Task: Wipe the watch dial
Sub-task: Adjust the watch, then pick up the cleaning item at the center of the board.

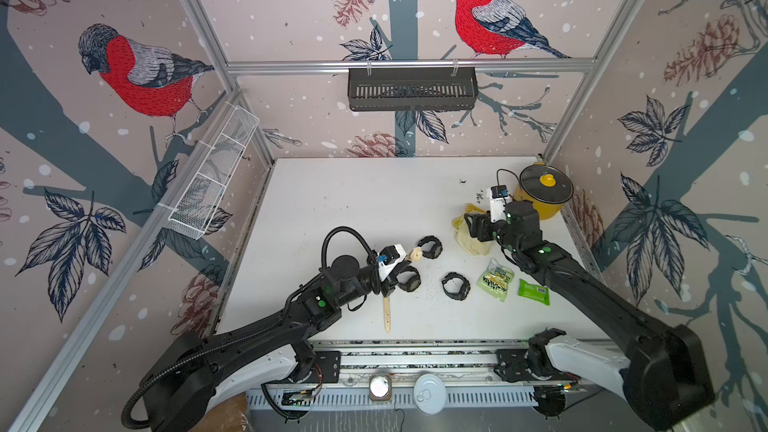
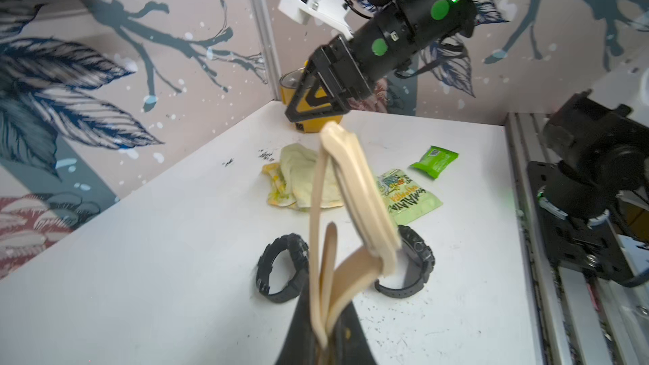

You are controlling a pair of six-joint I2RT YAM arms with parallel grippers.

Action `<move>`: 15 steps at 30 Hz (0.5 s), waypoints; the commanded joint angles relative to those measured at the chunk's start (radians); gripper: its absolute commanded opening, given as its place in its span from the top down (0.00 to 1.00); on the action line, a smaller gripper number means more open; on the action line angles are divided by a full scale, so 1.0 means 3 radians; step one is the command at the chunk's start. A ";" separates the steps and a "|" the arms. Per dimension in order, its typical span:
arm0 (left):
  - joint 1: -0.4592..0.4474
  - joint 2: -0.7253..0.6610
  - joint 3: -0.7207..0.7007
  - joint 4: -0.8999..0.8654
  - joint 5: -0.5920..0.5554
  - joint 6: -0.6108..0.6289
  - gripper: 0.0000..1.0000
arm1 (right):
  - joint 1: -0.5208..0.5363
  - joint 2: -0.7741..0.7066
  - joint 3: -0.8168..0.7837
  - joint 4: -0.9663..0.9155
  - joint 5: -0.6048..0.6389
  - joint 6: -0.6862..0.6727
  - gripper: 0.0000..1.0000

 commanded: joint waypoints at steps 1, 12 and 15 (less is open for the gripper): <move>0.0073 0.0173 0.0066 0.0083 -0.0082 0.0021 1.00 | -0.0018 0.0489 0.0153 -0.0244 0.0426 -0.0102 0.21; 0.0463 0.0891 0.0320 -0.0105 0.0274 -0.0347 1.00 | -0.0043 0.1508 0.0524 -0.0316 0.0951 -0.0130 0.15; 0.0705 0.1143 0.0470 -0.0168 0.0579 -0.0599 1.00 | -0.0041 0.1774 0.0677 -0.0400 0.1009 -0.0147 0.26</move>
